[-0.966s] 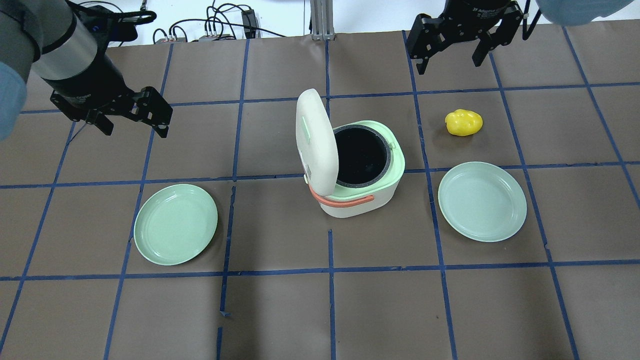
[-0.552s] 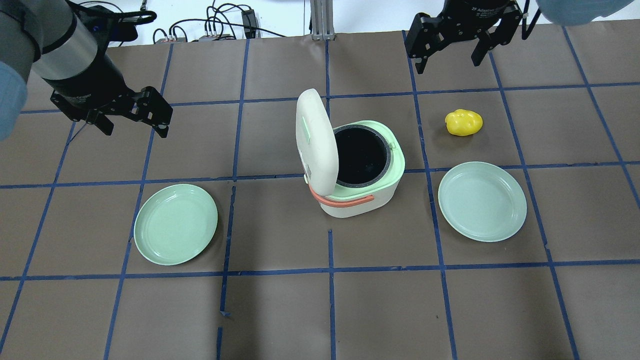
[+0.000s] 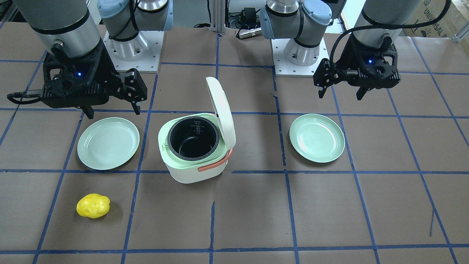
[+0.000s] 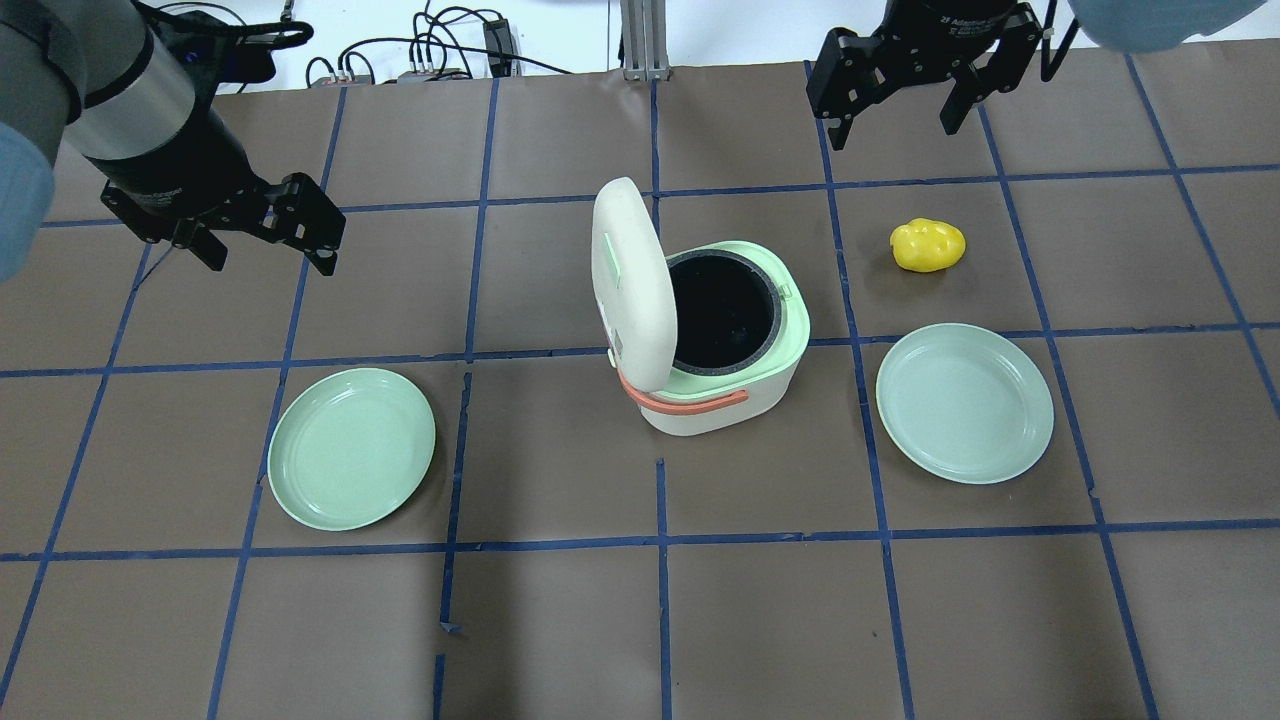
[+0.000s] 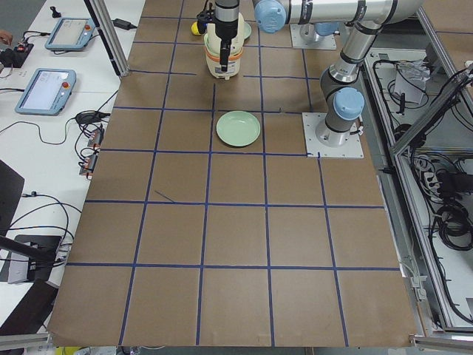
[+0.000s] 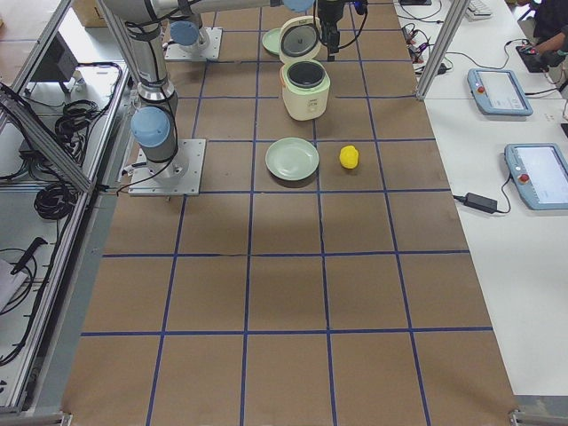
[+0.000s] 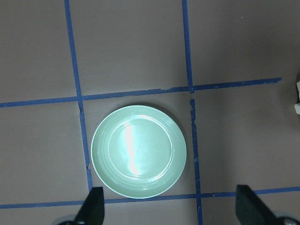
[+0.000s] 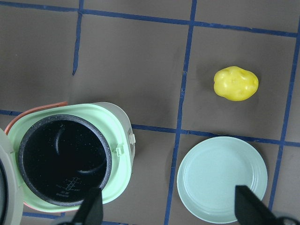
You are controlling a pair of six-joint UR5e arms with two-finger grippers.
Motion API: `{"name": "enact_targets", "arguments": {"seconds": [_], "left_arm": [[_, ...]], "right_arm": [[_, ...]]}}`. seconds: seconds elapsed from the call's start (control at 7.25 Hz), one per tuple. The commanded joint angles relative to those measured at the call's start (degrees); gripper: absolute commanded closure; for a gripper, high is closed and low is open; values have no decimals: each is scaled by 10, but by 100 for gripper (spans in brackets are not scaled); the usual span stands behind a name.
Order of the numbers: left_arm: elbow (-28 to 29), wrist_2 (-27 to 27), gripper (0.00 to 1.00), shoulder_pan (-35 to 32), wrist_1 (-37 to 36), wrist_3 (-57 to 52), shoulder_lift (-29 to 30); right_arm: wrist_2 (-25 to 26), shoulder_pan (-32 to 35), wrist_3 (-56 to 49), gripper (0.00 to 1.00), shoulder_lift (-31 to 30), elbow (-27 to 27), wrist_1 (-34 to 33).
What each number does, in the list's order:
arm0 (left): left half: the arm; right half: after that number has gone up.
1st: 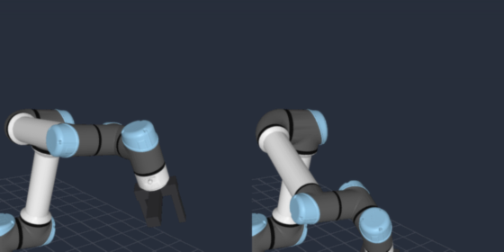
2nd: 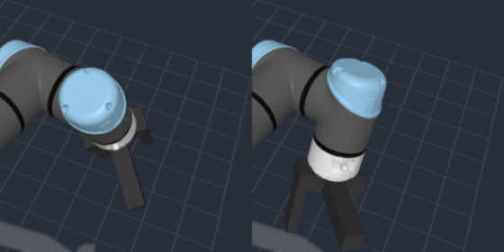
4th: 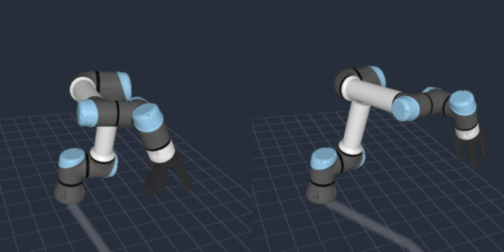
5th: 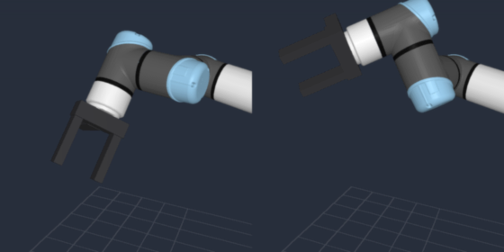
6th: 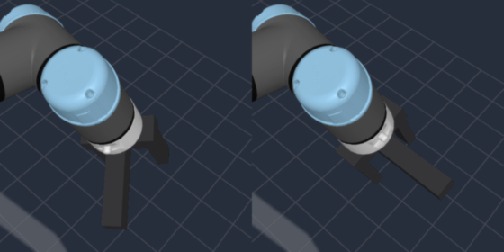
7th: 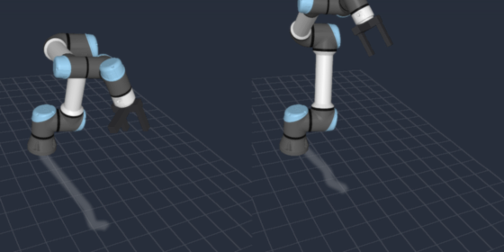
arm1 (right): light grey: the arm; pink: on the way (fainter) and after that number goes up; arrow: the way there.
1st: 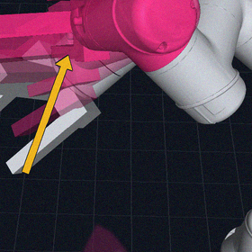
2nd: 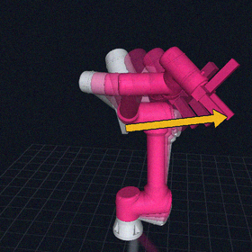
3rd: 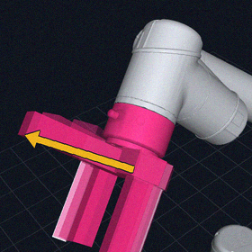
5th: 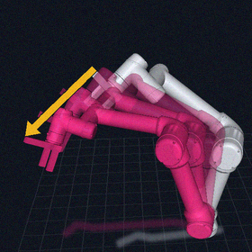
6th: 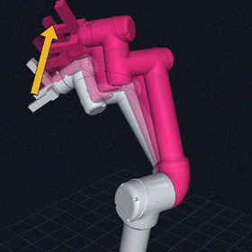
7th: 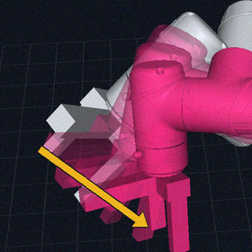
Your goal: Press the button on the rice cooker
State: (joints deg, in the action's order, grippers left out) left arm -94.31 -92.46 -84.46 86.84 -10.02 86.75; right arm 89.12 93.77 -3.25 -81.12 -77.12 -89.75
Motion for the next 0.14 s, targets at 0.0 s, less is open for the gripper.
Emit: {"name": "enact_targets", "arguments": {"seconds": [0.0], "left_arm": [[0, 0, 0, 0, 0, 0, 0]], "right_arm": [[0, 0, 0, 0, 0, 0, 0]]}}
